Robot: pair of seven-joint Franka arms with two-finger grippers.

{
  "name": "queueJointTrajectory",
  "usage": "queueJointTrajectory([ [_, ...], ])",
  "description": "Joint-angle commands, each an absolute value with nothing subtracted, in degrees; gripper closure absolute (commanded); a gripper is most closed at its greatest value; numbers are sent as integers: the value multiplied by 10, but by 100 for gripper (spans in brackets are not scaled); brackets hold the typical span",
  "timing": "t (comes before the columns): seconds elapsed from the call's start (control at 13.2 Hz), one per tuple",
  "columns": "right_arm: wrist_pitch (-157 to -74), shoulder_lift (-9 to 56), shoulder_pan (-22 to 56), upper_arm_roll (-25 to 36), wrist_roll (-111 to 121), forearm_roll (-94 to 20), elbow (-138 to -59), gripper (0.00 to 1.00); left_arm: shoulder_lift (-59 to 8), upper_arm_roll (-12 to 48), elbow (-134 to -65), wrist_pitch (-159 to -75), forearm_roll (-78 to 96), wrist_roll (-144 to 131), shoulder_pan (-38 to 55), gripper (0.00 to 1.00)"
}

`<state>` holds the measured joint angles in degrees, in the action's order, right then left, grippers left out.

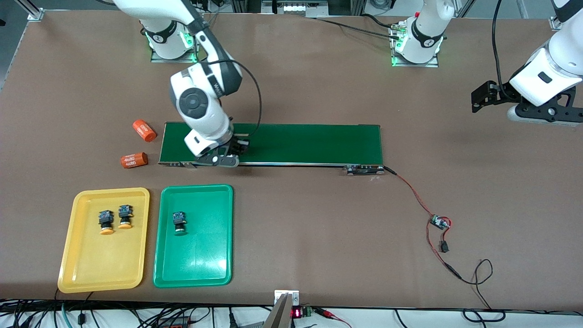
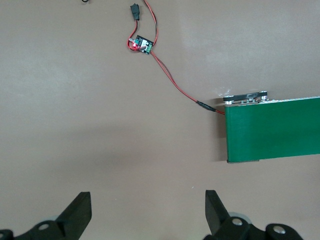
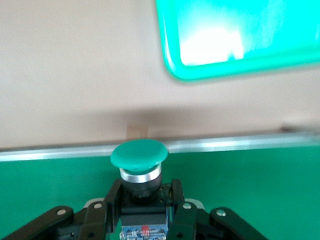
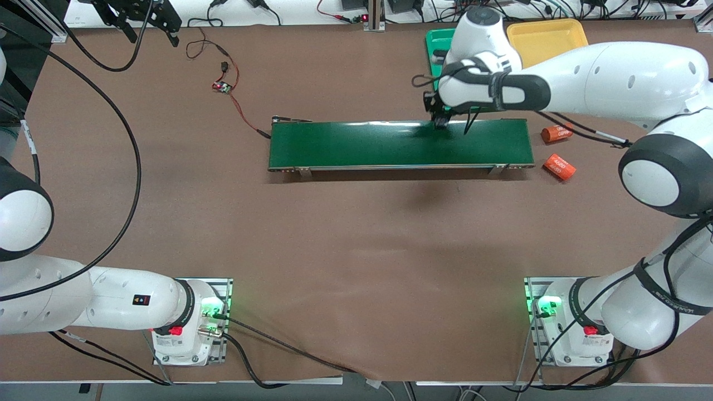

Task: Sort buttons by color to trays
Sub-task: 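Carry the green button into the green tray and open the right gripper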

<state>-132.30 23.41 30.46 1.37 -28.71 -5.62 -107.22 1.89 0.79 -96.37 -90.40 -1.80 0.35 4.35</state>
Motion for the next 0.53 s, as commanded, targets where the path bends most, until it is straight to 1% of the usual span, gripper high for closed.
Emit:
queueJointTrajectory([
  [0.0, -1316, 278, 281, 26, -210, -54, -995, 86, 23, 7, -957, -892, -28, 11, 47, 0],
  [0.15, -1316, 311, 275, 48, -150, -56, -956, 86, 23, 7, -957, -892, -28, 11, 47, 0],
  [0.46, -1319, 381, 242, 59, -82, -57, -868, 86, 23, 7, -957, -893, -28, 11, 47, 0],
])
